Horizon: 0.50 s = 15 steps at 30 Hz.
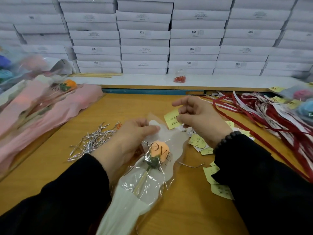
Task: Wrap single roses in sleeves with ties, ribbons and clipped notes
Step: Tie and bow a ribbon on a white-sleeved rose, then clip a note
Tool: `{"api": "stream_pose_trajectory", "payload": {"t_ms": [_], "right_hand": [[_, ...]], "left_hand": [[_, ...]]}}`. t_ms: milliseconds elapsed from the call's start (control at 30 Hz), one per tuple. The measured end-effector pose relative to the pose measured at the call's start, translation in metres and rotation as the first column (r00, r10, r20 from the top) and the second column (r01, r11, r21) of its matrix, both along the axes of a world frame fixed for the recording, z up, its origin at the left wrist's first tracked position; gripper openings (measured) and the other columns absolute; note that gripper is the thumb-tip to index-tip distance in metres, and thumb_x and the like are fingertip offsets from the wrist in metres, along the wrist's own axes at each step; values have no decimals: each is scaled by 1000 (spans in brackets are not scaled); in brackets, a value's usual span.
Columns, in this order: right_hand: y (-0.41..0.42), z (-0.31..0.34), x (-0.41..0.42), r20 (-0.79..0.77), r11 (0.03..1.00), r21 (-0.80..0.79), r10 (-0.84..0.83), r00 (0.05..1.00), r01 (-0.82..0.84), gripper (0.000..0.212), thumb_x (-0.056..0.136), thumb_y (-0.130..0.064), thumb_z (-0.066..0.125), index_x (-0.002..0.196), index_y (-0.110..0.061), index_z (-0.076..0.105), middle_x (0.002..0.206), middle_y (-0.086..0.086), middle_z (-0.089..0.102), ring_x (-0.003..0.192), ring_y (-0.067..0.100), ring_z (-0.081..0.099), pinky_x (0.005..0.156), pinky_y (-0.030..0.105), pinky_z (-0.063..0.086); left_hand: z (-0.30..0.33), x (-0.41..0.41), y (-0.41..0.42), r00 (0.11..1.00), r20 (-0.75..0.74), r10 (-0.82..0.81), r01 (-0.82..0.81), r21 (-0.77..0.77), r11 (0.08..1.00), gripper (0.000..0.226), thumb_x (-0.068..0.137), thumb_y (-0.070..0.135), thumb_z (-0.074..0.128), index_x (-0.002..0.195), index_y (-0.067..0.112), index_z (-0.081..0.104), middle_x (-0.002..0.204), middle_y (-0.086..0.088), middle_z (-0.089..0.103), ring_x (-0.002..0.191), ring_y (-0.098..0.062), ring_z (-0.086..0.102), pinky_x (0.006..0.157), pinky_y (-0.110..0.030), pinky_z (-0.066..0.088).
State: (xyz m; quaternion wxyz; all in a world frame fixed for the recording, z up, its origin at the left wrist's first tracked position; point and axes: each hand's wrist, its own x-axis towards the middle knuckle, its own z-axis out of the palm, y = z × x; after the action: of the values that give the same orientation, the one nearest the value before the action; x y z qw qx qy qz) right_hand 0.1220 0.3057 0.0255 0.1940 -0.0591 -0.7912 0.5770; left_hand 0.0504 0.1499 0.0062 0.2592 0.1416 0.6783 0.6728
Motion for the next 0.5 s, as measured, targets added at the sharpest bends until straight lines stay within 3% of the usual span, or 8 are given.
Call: {"api": "stream_pose_trajectory", "payload": {"t_ms": [67, 233, 367, 500], "right_hand": [[-3, 0, 0, -5, 1000, -7, 12, 1000, -12, 33, 83, 11, 52, 95, -18, 62, 78, 1, 49, 60, 2, 51, 53, 12, 47], [-8, 0, -1, -17, 1000, 31, 7, 1000, -7, 40, 86, 7, 53, 74, -31, 58, 105, 15, 58, 50, -1, 52, 48, 15, 47], [-7, -4, -3, -22, 999, 35, 35, 999, -34, 31, 84, 6, 58, 91, -25, 59, 84, -1, 54, 54, 1, 49, 49, 14, 44], [-8, -3, -5, -54, 994, 109, -11, 999, 17, 21, 82, 2, 63, 78, -18, 60, 76, -1, 58, 53, -1, 48, 52, 12, 44]], "left_hand": [[-3, 3, -1, 1000, 10, 2, -2, 52, 999, 16, 81, 1, 65, 67, 8, 61, 65, -11, 64, 50, -20, 58, 48, -25, 50], [1, 12, -1, 1000, -11, 18, -17, 125, 992, 7, 80, -3, 64, 87, 1, 64, 83, -23, 66, 65, -27, 60, 61, -32, 52], [1, 13, 0, 998, -4, 59, -58, 133, 989, 18, 81, -3, 63, 98, -7, 63, 105, -36, 61, 83, -34, 59, 82, -47, 49], [-2, 10, 2, 999, -4, 36, -35, 145, 989, 18, 82, -3, 62, 99, -7, 63, 96, -30, 63, 71, -28, 60, 66, -34, 51]]}}
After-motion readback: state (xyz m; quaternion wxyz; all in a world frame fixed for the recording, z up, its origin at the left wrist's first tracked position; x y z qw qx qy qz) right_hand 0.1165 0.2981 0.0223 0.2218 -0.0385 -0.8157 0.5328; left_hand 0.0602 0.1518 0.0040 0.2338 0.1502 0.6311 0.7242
